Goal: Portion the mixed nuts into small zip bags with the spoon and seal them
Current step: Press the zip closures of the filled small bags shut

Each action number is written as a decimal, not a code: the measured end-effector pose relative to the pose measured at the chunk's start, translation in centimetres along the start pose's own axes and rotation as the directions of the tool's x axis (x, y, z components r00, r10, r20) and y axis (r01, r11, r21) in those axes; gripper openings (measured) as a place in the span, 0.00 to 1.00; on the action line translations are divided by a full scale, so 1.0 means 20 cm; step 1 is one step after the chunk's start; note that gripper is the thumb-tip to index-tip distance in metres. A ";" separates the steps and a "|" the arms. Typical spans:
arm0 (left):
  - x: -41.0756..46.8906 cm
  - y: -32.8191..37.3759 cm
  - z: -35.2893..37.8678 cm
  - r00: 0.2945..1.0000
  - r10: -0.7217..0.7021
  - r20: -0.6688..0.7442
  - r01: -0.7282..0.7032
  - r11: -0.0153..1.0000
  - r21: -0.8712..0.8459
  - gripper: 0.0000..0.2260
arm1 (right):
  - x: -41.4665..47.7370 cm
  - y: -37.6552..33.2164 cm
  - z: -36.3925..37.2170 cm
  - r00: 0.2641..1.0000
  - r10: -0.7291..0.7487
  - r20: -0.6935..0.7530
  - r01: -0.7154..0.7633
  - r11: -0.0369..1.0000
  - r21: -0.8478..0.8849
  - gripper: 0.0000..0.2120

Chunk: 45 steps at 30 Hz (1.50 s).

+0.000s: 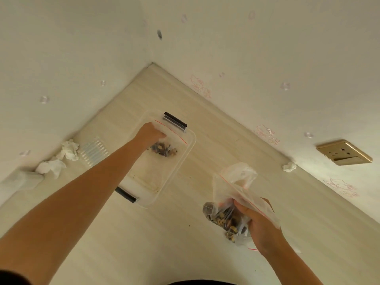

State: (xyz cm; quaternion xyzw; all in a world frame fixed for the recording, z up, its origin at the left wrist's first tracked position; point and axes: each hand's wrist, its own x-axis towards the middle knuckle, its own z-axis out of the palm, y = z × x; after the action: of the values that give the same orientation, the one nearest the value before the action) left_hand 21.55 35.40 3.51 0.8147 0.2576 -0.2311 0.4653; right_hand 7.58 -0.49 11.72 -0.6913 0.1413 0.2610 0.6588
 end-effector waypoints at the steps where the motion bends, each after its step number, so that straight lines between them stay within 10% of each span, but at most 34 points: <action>1: -0.05 -0.01 -0.02 0.995 0.031 -0.100 -0.027 0.999 0.040 0.13 | 0.00 0.00 -0.01 1.000 -0.002 -0.007 0.002 1.000 -0.006 0.22; 5: -0.33 -0.19 -0.15 0.765 0.372 -0.526 -0.294 0.928 0.228 0.18 | -0.02 0.01 0.00 1.000 -0.002 0.008 0.002 1.000 0.000 0.22; 10: -0.43 -0.46 -0.20 0.937 0.090 -0.337 0.013 0.956 0.292 0.14 | -0.01 -0.01 0.07 0.997 -0.012 0.078 0.011 1.000 0.020 0.20; 13: -0.53 -0.53 -0.11 0.928 0.118 -0.355 -0.057 0.982 0.178 0.02 | 0.02 -0.05 0.13 0.989 -0.053 0.141 0.054 0.999 -0.001 0.15; 25: -0.92 -0.56 0.51 0.903 0.020 -0.429 -0.135 0.962 -0.239 0.18 | 0.36 -0.07 0.53 0.926 0.130 0.355 -0.114 0.991 -0.065 0.06; 39: -0.96 -0.63 0.67 0.884 0.034 -0.467 -0.163 0.958 -0.238 0.05 | 0.57 0.17 0.64 0.896 0.418 0.147 -0.334 0.855 -0.398 0.08; 45: -0.95 -0.65 0.69 0.878 0.011 -0.479 -0.147 0.958 -0.248 0.11 | 0.70 0.06 0.66 0.967 0.250 -0.049 -0.236 0.804 -0.546 0.06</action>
State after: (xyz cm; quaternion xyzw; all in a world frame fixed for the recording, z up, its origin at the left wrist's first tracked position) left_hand -3.06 25.14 0.48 0.7832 0.3591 0.0320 0.5066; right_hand 16.09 14.50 3.16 -0.8234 0.1398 0.3811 0.3965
